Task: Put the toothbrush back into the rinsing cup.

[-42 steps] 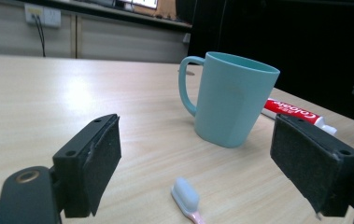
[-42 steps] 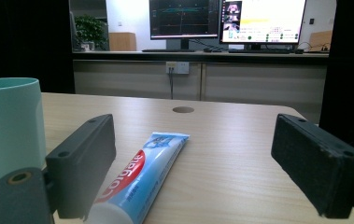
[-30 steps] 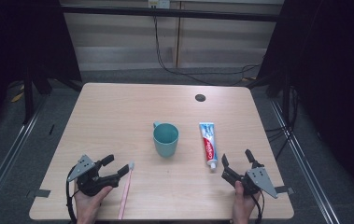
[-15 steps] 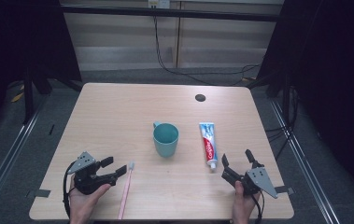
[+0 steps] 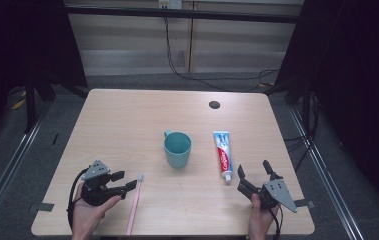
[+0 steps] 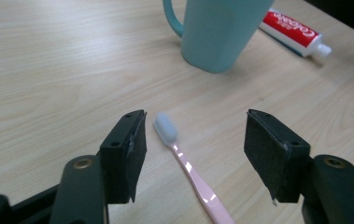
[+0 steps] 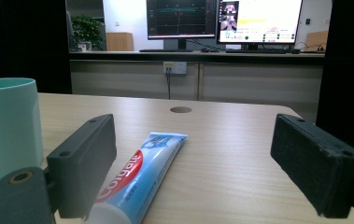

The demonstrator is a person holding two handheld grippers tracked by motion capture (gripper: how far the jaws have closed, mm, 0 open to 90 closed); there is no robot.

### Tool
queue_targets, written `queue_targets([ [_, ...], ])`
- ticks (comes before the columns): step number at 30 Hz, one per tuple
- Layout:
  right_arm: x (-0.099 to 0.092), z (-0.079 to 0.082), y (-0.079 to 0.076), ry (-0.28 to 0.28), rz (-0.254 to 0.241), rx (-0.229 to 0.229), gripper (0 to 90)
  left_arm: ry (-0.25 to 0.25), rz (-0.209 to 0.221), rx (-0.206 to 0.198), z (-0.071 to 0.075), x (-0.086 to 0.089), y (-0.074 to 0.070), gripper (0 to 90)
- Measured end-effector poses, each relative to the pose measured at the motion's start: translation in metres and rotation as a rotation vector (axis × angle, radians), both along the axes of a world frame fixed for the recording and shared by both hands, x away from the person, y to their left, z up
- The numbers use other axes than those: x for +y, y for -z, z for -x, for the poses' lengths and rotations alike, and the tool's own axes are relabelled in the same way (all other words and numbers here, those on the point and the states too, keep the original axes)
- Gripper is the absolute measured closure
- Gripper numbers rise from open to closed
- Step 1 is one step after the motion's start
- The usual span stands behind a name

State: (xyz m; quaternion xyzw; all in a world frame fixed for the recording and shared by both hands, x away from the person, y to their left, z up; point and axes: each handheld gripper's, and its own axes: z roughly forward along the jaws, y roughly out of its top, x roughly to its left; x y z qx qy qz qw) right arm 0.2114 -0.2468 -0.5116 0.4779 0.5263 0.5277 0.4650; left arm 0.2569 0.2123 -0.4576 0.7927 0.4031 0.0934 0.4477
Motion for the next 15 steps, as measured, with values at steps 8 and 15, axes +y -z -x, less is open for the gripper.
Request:
queue_targets([
  [8,0.0,0.0,0.0,0.007,0.001,-0.001,13.9,0.019,-0.103,0.11,-0.007,-0.01,-0.001,43.1],
  [15,0.0,0.0,0.0,0.008,0.001,-0.001,13.9,0.006,-0.175,0.19,-0.011,-0.017,-0.006,48.2],
])
